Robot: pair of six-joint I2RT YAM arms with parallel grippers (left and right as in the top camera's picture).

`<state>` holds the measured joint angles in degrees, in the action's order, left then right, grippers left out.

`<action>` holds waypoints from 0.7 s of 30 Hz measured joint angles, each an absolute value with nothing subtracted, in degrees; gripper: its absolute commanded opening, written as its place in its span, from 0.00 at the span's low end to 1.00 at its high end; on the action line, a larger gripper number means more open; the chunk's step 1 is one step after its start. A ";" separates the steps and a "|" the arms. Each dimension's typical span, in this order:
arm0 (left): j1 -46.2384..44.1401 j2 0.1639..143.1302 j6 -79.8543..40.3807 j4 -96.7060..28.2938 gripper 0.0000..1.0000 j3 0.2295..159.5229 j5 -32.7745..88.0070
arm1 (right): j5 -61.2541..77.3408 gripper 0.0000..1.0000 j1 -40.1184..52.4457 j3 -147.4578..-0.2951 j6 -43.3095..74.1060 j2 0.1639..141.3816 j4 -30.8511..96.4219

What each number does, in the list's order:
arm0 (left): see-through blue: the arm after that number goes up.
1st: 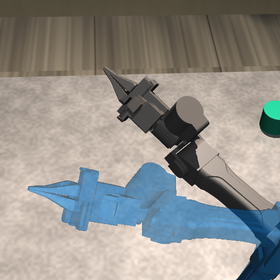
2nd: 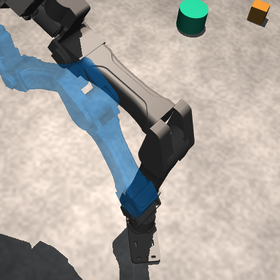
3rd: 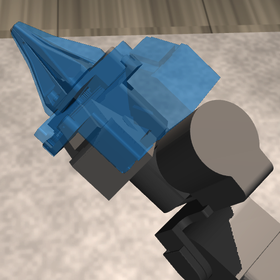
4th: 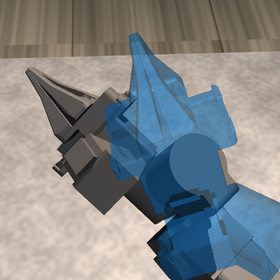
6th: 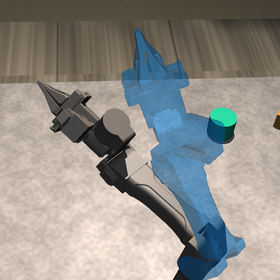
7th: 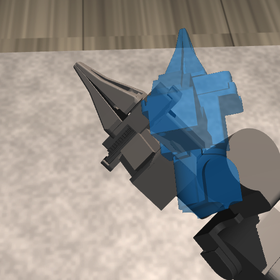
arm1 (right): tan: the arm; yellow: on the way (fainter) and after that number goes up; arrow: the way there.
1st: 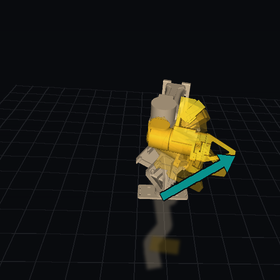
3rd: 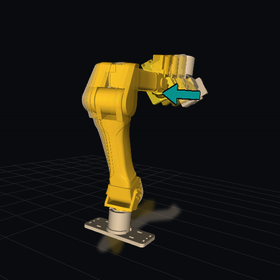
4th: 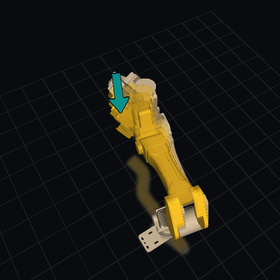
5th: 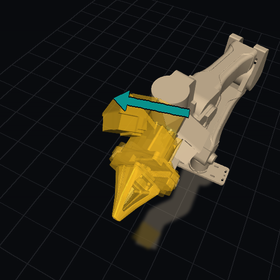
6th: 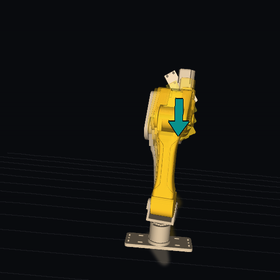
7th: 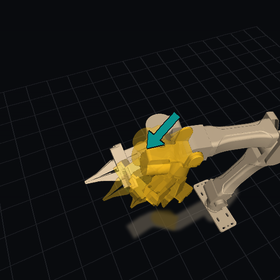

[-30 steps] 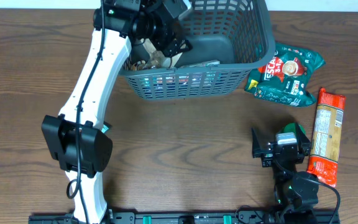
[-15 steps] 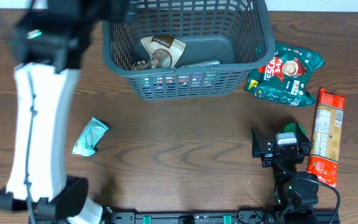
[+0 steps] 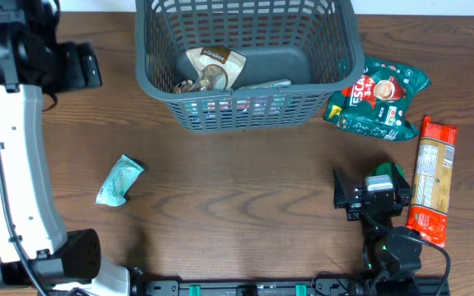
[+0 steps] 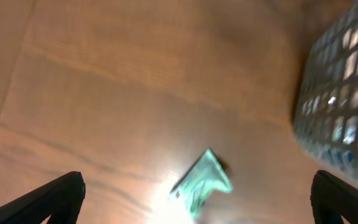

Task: Pack container
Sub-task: 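Move the left gripper to the mint-green wipes packet and grasp it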

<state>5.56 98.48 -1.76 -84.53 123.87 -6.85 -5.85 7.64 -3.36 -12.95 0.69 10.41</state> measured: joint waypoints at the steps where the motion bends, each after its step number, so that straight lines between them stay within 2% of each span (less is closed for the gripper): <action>1: 5.43 98.48 -1.80 -84.64 0.99 122.58 -6.83 | -5.85 0.99 7.64 -3.36 -12.95 0.69 10.41; 10: 4.75 98.48 -1.87 -82.98 0.96 107.31 -6.37 | -5.85 0.99 7.64 -3.36 -12.95 0.69 10.41; 21: 4.75 94.26 1.37 -69.38 0.96 85.41 -4.23 | -5.85 0.99 7.64 -3.36 -12.95 0.69 10.41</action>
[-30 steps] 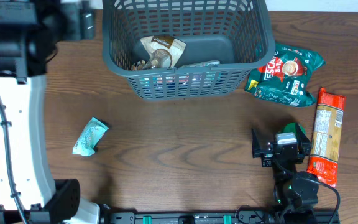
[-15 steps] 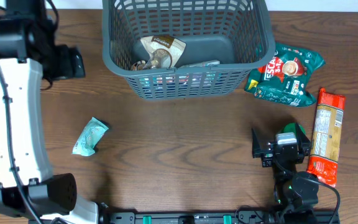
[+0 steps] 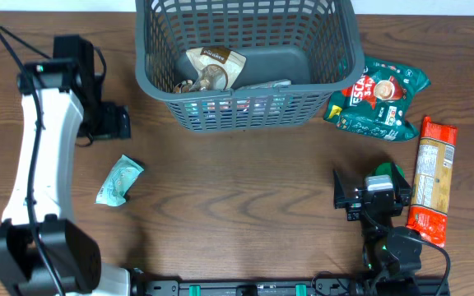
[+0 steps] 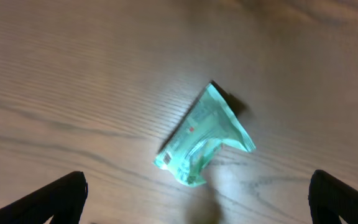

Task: Pack container
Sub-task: 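Move the left gripper to the mint-green wipes packet and grasp it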

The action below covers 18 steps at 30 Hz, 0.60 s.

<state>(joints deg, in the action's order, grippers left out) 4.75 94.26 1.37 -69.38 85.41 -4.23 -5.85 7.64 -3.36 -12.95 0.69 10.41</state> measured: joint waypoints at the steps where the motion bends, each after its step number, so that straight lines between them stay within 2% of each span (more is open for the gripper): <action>1: 4.75 92.99 1.78 -67.90 0.96 83.29 -3.86 | -5.85 0.99 7.64 -3.36 -12.95 0.69 10.41; 9: 4.75 84.90 5.21 -61.39 0.96 67.79 -1.67 | -5.85 0.99 7.64 -3.36 -12.95 0.69 10.41; 18: 4.78 83.13 9.30 -55.51 0.97 56.69 1.34 | -5.85 0.99 7.64 -3.33 -12.95 0.69 10.41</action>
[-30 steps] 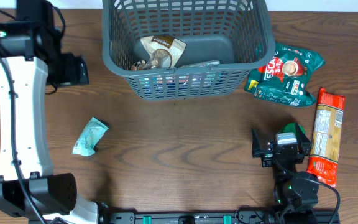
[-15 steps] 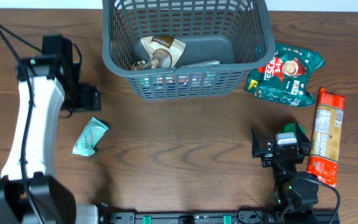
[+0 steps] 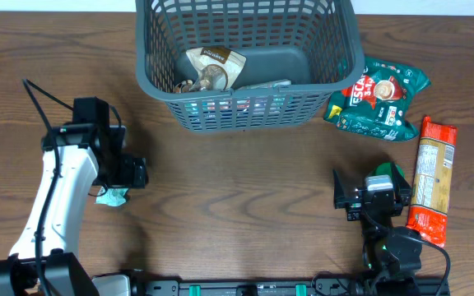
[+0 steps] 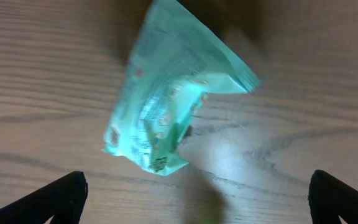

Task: Pack container
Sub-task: 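Move the left gripper to the mint-green wipes packet and grasp it, then lift the wipes packet with the left gripper toward the basket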

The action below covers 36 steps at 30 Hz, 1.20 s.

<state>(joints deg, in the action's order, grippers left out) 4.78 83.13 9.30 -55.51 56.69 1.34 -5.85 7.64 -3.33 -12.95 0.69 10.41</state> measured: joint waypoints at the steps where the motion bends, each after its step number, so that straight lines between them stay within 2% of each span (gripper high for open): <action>1: 4.78 83.13 10.02 -55.00 0.98 55.83 1.56 | -5.85 0.99 7.64 -3.36 -12.95 0.69 10.41; 3: 4.78 83.13 11.49 -53.89 1.00 53.98 1.93 | -5.85 0.99 7.64 -3.33 -12.95 0.69 10.41; 10: 5.17 83.13 16.40 -51.44 0.99 49.60 2.63 | -5.85 0.99 7.64 -3.36 -12.95 0.69 10.41; 23: 15.73 83.20 20.01 -46.50 0.97 48.90 2.44 | -5.85 0.99 7.64 -3.36 -12.95 0.69 10.41; 36: 16.29 89.60 23.97 -43.11 0.98 48.88 5.93 | -5.85 0.99 7.64 -3.33 -12.95 0.69 10.41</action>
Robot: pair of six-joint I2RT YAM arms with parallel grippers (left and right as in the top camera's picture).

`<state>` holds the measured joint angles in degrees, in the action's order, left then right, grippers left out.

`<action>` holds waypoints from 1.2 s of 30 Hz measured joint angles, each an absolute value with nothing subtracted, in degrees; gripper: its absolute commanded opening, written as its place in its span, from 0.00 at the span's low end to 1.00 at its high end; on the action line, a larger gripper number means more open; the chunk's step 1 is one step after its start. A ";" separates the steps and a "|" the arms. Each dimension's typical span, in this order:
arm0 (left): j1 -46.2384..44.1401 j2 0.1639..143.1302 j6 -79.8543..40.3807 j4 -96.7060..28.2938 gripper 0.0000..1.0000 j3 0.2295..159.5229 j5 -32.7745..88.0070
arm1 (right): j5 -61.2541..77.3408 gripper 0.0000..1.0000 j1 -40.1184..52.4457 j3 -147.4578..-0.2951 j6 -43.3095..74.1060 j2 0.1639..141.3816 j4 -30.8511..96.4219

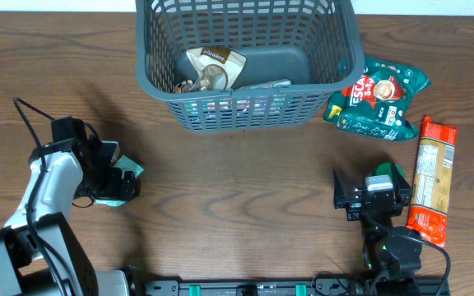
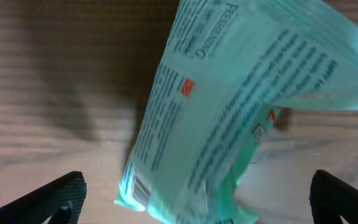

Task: Pack container
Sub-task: 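Lift the wipes packet with the left gripper toward the basket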

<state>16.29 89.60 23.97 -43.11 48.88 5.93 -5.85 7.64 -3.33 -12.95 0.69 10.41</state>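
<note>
A mint-green packet (image 2: 241, 106) with printed text lies on the wooden table and fills the left wrist view. My left gripper (image 2: 197, 214) is open right over it, with one black fingertip (image 2: 51, 199) at the packet's left and the other at its right. From overhead, the left gripper (image 1: 115, 185) covers most of the packet (image 1: 133, 170). The grey basket (image 1: 159, 78) stands at the back centre, holding a cream pouch (image 1: 214, 67) and a flat pack. My right gripper (image 1: 360, 197) rests near the front right; its jaw state does not show.
A red and green snack bag (image 1: 378, 97) lies to the right of the basket. An orange-red long package (image 1: 431, 181) lies at the far right beside the right arm. The left arm's cable loops over the table's left side.
My left gripper has moved closer onto the green packet, which now fills the wrist view between the open fingers. The arm's wrist has shifted left and forward. The right arm is unchanged.
The left arm was high at the back left, with the packet small in its view. It then stood nearer, beside the basket's left, then over the packet. Now the open fingers straddle the packet at table level. The basket's contents and right-side items stayed put.
</note>
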 measured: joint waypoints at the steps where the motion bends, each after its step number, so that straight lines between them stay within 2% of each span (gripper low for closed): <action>1: 16.29 90.04 24.23 -42.81 0.98 48.88 6.02 | -5.85 0.99 7.64 -3.33 -12.95 0.69 10.41; 11: 16.29 95.29 24.97 -39.38 0.92 48.90 5.85 | -5.85 0.99 7.64 -3.36 -12.95 0.69 10.41; 13: 16.29 95.37 25.10 -38.79 0.87 48.93 5.76 | -5.85 0.99 7.64 -3.36 -12.95 0.69 10.41; 14: 16.29 95.42 25.21 -38.50 0.78 48.93 5.58 | -5.85 0.99 7.64 -3.36 -12.95 0.69 10.41; 15: 16.29 95.50 25.06 -38.17 0.64 48.99 5.48 | -5.85 0.99 7.64 -3.36 -12.95 0.69 10.41; 16: 16.32 95.59 25.08 -37.56 0.56 49.01 5.48 | -5.85 0.99 7.64 -3.36 -12.95 0.69 10.41; 18: 16.36 95.77 25.32 -36.86 0.48 49.19 5.91 | -5.85 0.99 7.64 -3.36 -12.95 0.69 10.41; 19: 16.36 95.81 25.43 -36.49 0.40 49.23 6.11 | -5.85 0.99 7.64 -3.36 -12.95 0.69 10.41; 21: 16.36 95.85 25.41 -35.53 0.06 49.23 6.70 | -5.85 0.98 7.64 -3.36 -12.95 0.69 10.41; 36: 16.34 95.77 25.02 -34.13 0.06 52.73 7.31 | -5.85 0.99 7.64 -3.36 -12.93 0.69 10.41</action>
